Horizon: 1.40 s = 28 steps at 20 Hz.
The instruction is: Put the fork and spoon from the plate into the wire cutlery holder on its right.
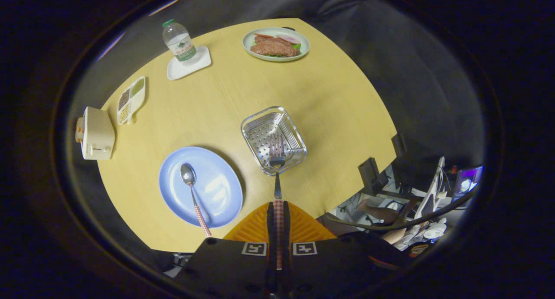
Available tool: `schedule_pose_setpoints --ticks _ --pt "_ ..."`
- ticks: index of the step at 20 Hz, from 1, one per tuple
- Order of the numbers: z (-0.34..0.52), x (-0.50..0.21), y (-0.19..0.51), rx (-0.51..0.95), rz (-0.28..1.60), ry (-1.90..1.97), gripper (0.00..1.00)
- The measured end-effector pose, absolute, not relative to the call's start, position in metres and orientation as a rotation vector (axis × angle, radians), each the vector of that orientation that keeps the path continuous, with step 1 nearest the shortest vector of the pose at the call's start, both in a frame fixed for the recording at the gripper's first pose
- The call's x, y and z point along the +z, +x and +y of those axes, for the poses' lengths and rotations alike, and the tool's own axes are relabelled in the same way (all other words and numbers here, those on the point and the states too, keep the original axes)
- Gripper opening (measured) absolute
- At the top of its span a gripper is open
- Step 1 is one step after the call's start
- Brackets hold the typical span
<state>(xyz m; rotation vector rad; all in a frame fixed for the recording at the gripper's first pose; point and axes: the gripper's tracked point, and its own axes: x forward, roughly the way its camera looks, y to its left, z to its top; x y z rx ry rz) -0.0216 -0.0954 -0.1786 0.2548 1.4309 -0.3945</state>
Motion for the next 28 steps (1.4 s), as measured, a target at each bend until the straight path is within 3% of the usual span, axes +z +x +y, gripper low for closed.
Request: schedule_pose_setpoints --ticks 6,12,17,25,28 --pt "-0.102 -0.205 -0.004 -0.325 1.641 0.296 0.08" --pt "-0.093 -0.222 0.018 -0.226 1.691 0.287 0.08" --pt "-0.1 -0.218 0.025 -0.199 1.686 0.21 0.16" --pt "-0.098 -0.194 0.013 -0.24 1.602 0.184 1.0" --pt "-0.091 -0.178 0.0 -0.262 1.572 0.148 1.0"
